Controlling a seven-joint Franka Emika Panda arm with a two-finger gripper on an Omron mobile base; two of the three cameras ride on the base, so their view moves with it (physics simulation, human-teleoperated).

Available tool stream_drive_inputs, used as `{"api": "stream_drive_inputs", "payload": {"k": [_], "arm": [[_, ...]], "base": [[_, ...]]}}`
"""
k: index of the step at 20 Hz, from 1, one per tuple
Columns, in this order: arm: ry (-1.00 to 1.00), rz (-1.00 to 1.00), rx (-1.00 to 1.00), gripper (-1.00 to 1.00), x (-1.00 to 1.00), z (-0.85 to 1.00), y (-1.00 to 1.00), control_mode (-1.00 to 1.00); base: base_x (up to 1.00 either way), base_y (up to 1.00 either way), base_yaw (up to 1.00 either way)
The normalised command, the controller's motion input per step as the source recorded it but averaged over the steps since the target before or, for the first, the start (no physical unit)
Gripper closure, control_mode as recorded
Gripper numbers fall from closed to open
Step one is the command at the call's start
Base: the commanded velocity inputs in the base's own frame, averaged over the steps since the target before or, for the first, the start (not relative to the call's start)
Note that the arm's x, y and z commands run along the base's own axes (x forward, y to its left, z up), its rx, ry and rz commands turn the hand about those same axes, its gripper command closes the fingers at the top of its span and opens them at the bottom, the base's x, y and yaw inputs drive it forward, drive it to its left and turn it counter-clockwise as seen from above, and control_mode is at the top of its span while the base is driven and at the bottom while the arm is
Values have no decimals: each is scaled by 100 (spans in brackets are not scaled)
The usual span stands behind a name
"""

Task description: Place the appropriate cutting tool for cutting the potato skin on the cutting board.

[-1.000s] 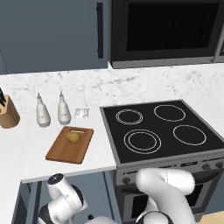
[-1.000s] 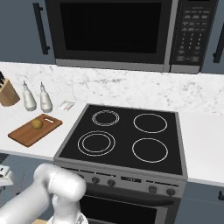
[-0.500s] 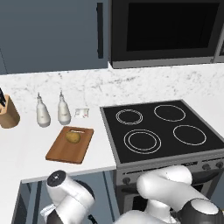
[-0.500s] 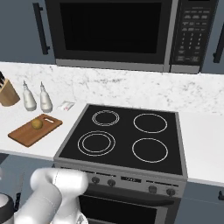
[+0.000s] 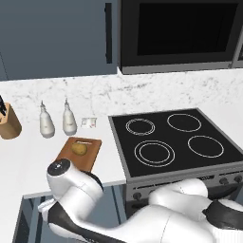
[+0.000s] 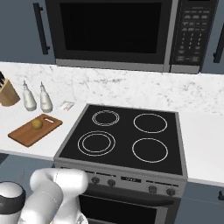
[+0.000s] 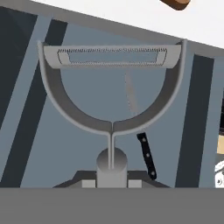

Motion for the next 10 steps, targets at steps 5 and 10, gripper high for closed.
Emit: {"api": "stream_drive_inputs", "payload": {"k": [5,10], "arm": [[11,-2,-1,100,89,77,2,-100],[6,0,0,100,100,5,15,-100]], "base": [[0,0,0],[0,0,0]]}}
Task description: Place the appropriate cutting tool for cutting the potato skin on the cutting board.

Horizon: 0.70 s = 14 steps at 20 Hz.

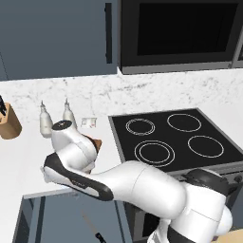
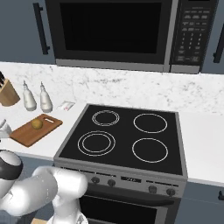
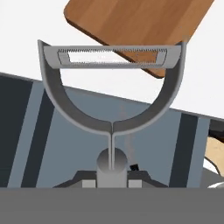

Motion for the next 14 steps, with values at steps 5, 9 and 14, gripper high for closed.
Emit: {"api": "stream_drive_inputs", "payload": {"k": [5,9,14], "arm": [[3,0,-1,100,100,-12,18,-100],[0,0,-1,100,93,-17,1,-100],[0,0,-1,100,73,-30,0,-100]], "base": [[0,0,0],[0,0,0],[0,0,0]]}}
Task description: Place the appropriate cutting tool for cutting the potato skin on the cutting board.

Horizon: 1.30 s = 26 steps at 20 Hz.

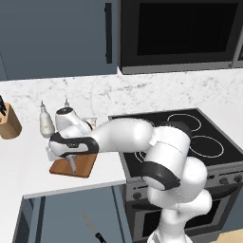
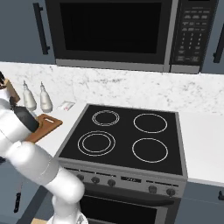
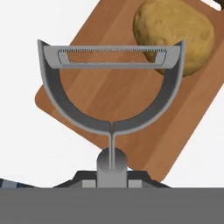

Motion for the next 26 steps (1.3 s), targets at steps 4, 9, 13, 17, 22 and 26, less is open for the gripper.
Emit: {"api": "stream_drive_inputs", "payload": {"k": [4,9,13,17,22,26], "arm": [[0,1,-3,100,61,-46,0,-100],[0,1,-4,100,46,-42,0,-100],[1,0,-5,100,38,-39,0,-100],[6,0,-10,-100,23,-32,8,-100],[6,-2,-5,-100,-8,18,-5,-100],[2,-4,0,-100,-45,74,-31,-100]], "base": [[0,0,0],[0,0,0],[0,0,0],[0,0,0],[0,0,0],[0,0,0]]}}
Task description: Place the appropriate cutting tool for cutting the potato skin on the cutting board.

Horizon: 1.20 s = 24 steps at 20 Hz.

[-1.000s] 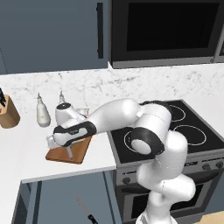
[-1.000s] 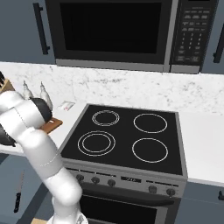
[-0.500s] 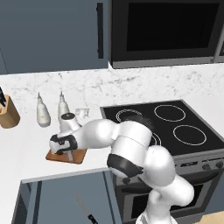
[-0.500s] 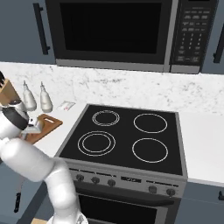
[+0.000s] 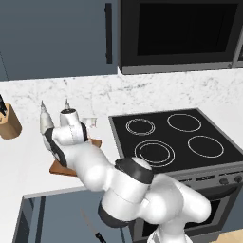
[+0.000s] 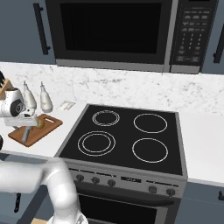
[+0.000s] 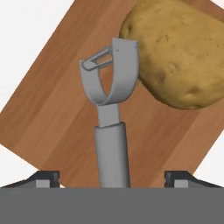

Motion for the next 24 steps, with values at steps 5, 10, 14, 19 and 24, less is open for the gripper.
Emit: {"api": "stream_drive_inputs", "payload": {"k": [5,10,14,19,24], "arm": [[0,-4,-1,-100,-42,87,-48,-100],[0,-4,0,-100,-37,53,-80,-100],[3,-3,5,-100,-11,18,-100,-100],[6,-4,16,-100,-3,3,-100,-100],[2,-7,21,-100,-14,0,-100,-100]], "base": [[0,0,0],[0,0,0],[0,0,0],[0,0,0],[0,0,0]]}}
